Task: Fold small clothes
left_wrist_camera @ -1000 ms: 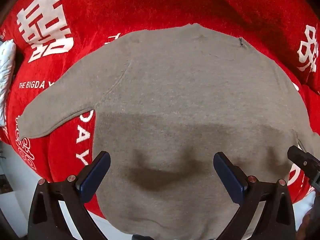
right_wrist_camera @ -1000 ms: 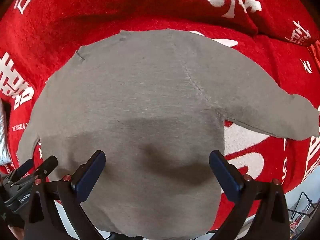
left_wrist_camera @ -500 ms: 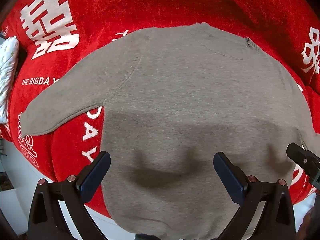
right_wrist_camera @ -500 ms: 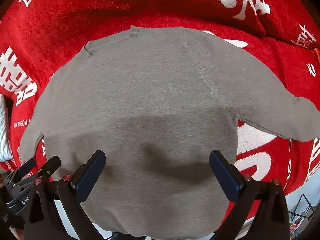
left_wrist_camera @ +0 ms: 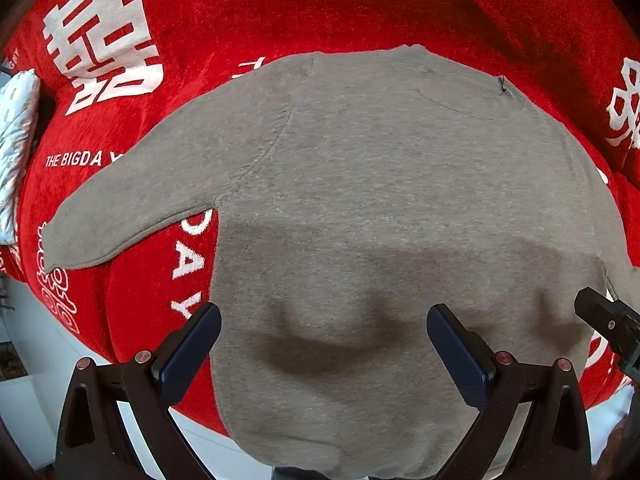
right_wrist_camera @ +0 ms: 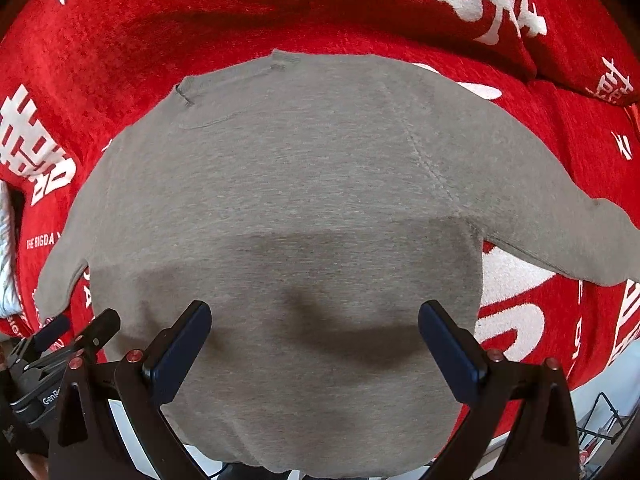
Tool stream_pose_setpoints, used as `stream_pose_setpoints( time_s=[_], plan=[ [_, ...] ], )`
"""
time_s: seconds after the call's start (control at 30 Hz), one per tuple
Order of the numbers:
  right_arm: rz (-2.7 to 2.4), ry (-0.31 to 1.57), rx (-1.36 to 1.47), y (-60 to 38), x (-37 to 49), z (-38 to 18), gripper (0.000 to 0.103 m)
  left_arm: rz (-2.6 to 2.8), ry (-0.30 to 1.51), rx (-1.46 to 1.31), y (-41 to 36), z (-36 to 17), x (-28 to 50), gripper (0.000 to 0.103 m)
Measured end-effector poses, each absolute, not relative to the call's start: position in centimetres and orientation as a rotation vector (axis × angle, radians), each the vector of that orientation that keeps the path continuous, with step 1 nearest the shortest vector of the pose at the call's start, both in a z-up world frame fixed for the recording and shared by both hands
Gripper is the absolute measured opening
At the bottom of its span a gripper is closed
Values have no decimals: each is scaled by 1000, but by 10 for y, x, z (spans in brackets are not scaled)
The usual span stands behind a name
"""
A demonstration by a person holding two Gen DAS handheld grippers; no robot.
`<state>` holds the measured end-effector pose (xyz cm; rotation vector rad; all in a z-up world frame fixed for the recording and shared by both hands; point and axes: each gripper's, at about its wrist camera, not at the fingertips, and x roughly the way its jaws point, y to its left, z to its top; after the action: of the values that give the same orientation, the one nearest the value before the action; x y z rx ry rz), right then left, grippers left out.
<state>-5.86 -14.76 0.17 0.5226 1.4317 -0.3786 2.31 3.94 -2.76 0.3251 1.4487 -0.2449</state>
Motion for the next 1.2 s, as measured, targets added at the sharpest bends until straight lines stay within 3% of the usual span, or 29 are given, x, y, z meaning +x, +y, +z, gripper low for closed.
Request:
stream_pose_setpoints(
  time_s=[1.2],
  plan=[
    [-357,1453,452,-114,-46,6,103,-248,1452,257,68,-29,36,103]
  ],
)
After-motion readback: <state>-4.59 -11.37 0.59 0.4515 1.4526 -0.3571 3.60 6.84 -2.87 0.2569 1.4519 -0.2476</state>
